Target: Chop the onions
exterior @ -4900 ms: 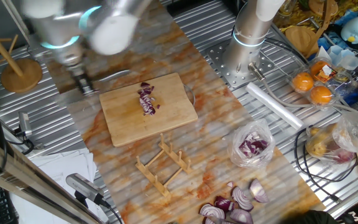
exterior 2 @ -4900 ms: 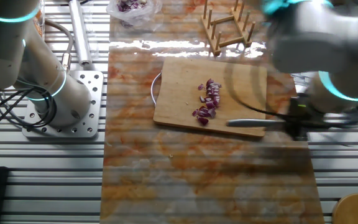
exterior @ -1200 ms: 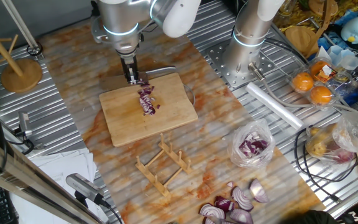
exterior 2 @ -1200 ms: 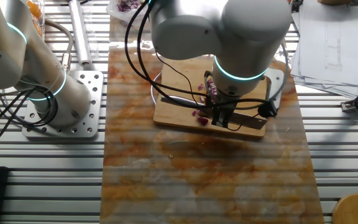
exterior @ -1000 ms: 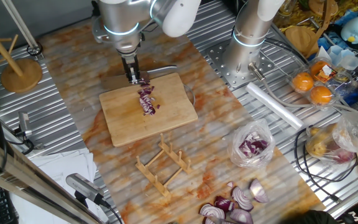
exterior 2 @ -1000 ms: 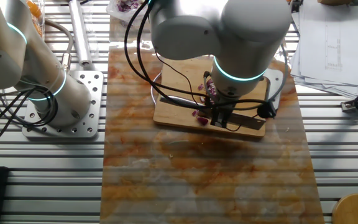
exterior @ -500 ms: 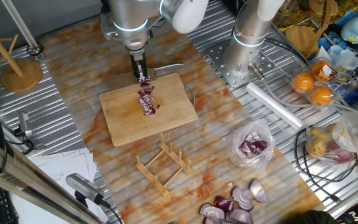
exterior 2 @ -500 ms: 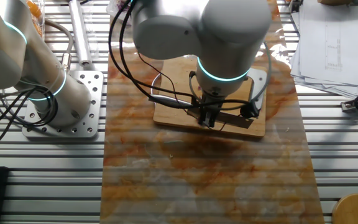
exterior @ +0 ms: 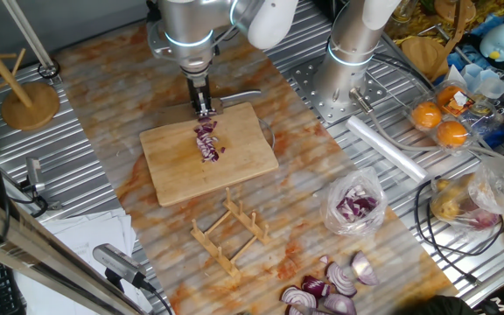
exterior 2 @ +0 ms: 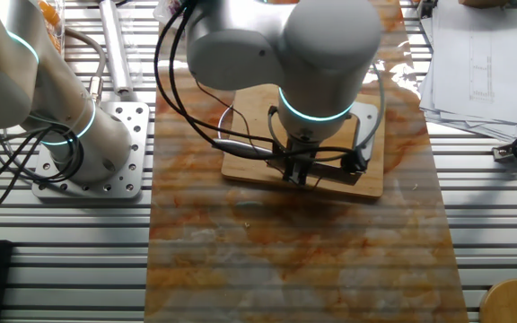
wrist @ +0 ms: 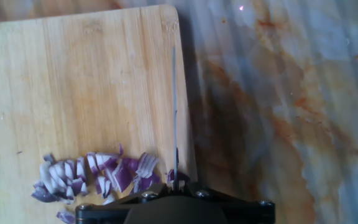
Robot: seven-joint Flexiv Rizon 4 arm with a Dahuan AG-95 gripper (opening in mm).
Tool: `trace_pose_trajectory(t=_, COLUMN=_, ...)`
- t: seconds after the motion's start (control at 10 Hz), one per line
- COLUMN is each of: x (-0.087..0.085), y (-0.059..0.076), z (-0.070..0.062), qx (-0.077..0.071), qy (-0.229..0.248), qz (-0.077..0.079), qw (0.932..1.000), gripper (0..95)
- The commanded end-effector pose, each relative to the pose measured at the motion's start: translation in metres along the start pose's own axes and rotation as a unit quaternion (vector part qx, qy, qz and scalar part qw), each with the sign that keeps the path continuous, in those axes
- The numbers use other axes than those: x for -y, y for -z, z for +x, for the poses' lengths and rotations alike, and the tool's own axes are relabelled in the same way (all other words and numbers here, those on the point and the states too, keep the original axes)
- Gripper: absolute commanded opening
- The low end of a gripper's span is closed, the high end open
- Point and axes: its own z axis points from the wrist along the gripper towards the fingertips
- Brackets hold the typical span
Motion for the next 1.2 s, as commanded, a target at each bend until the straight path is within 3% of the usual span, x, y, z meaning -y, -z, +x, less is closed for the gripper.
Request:
trace_pose_trajectory(t=0.1, x=-0.001, y=-0.001, z=-0.001, qx=0.002, qy=0.0, qz=0.001, qw=1.0, gripper=0.0)
trace_pose_trajectory(t=1.2, x=0.0, y=-0.012, z=-0.005, qx=0.005, qy=0.002, qz=0.001, qw=1.0, gripper=0.0)
